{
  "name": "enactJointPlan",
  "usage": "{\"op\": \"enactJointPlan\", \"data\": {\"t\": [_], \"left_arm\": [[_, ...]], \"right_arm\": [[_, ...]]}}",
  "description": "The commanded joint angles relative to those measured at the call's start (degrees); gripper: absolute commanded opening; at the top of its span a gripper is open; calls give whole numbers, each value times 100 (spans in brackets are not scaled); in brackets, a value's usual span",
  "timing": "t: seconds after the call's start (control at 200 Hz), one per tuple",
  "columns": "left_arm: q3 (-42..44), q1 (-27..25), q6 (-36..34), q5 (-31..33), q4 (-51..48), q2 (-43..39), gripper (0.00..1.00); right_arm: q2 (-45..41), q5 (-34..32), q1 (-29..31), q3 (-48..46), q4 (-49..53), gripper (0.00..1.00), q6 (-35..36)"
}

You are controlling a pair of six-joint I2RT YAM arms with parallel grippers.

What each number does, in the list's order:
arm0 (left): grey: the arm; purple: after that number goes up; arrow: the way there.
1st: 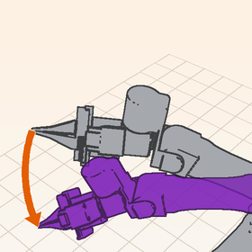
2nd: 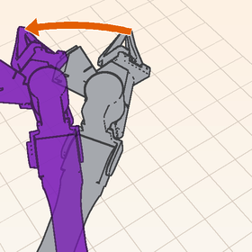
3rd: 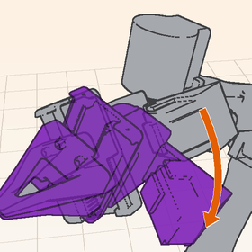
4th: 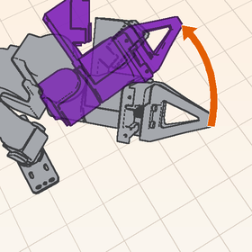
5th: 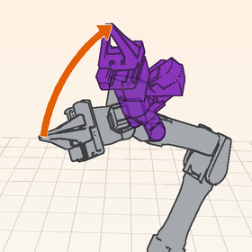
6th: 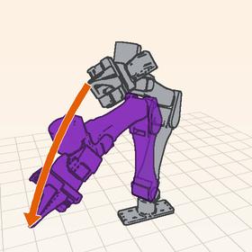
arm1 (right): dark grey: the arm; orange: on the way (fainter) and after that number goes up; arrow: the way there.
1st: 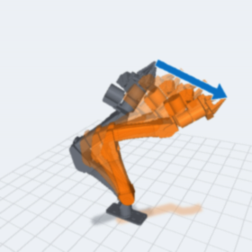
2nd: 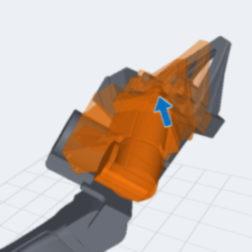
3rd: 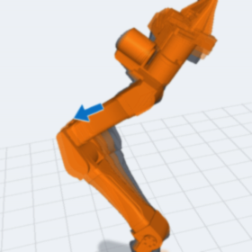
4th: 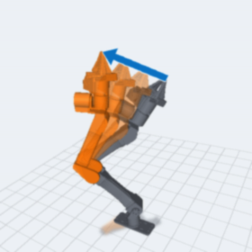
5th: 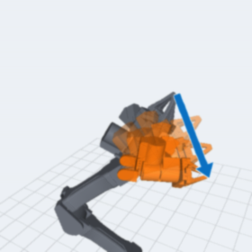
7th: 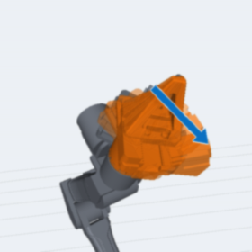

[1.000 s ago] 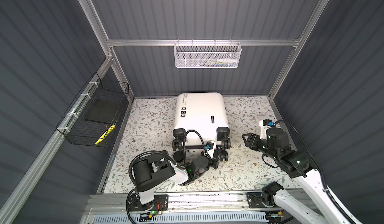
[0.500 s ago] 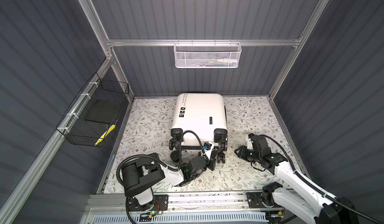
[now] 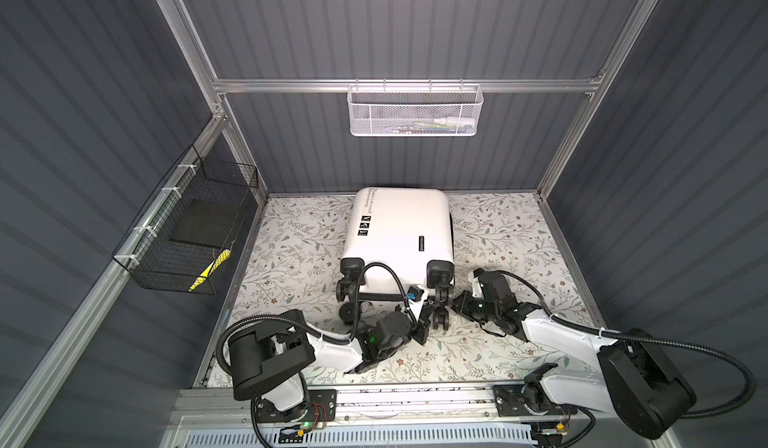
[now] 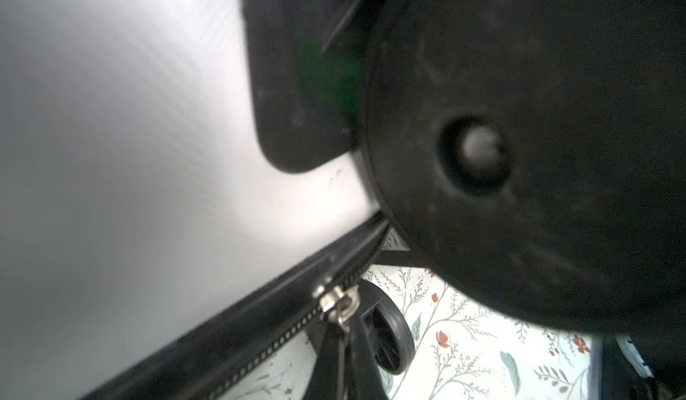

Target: Pack the luggage

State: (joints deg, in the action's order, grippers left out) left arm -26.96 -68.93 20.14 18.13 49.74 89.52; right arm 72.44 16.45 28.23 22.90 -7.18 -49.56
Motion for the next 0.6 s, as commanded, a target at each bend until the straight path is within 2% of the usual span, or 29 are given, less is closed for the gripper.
{"op": "enactJointPlan", "data": {"t": [0.0,0.21,0.595], "left_arm": [[-104,-73,-132,-412,-72,-178,0],[-364,-229,-216,-697,-164,75,0],[-998,-398,-218,-768,531,829,0]], "right_arm": [[175,33,209,-2,-631,13,-304],[426,-18,553,30,-972,12,-589],[646,-113,909,219,-1144,9,-818]]}}
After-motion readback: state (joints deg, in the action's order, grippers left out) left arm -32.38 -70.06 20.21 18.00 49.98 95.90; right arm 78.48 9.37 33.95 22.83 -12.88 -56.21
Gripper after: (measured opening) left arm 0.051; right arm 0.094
